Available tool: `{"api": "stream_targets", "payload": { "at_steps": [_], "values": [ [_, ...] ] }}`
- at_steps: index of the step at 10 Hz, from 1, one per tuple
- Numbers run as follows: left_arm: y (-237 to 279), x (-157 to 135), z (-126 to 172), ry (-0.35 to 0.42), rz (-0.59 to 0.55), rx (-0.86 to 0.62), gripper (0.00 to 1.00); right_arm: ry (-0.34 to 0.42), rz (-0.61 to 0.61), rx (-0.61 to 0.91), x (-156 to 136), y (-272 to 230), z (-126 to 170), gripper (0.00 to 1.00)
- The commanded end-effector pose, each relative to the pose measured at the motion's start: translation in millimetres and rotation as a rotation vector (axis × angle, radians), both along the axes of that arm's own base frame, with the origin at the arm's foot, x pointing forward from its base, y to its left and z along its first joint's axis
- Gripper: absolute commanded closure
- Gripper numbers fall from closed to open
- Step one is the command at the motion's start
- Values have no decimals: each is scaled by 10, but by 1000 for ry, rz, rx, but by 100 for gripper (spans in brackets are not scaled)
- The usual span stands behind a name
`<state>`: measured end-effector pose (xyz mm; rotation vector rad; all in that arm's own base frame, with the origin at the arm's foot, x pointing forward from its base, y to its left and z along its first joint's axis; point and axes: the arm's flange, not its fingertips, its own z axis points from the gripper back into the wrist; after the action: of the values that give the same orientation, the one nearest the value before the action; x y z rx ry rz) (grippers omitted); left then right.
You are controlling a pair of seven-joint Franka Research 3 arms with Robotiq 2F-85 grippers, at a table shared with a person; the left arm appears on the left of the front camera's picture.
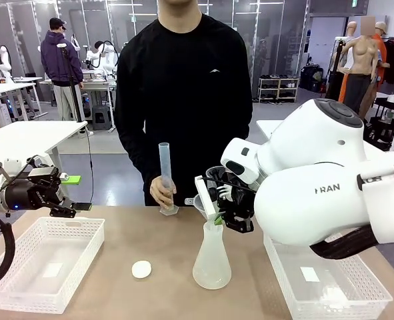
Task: Prepare the solutions needed for the experiment.
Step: Pick up the Plastic Funnel and insert it into the Big flask.
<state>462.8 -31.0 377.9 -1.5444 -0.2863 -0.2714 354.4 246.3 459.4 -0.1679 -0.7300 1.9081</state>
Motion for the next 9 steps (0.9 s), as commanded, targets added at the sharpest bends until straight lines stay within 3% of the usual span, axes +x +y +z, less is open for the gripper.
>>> {"api": "stream_targets", "payload": {
  "at_steps": [1, 2, 3, 4, 5, 6, 7, 8, 9],
  "values": [
    [-4, -15, 23, -2, 4, -5, 0, -1, 51, 39, 72, -44, -93, 91],
    [-4, -15, 23, -2, 4, -5, 0, -5, 54, 39, 55, -44, -109, 74],
    [-4, -15, 23, -2, 4, -5, 0, -10, 53, 41, 41, -52, -114, 71],
    [-4, -15, 23, -2, 4, -5, 0, -15, 51, 37, 25, -54, -115, 54],
    [-4, -15, 23, -2, 4, -5, 0, -19, 54, 33, 2, -49, -111, 51],
    [-4, -15, 23, -2, 4, -5, 0, -20, 54, 25, -18, -36, -106, 34],
    [-4, -15, 23, -2, 4, -5, 0, -23, 50, 16, -33, -32, -105, 31],
    [-4, -15, 23, -2, 4, -5, 0, 6, 42, -18, -38, -39, -133, 14],
    [-4, -15, 23, -2, 4, -5, 0, -5, 28, 12, 17, 15, -30, 14]
  ]
}}
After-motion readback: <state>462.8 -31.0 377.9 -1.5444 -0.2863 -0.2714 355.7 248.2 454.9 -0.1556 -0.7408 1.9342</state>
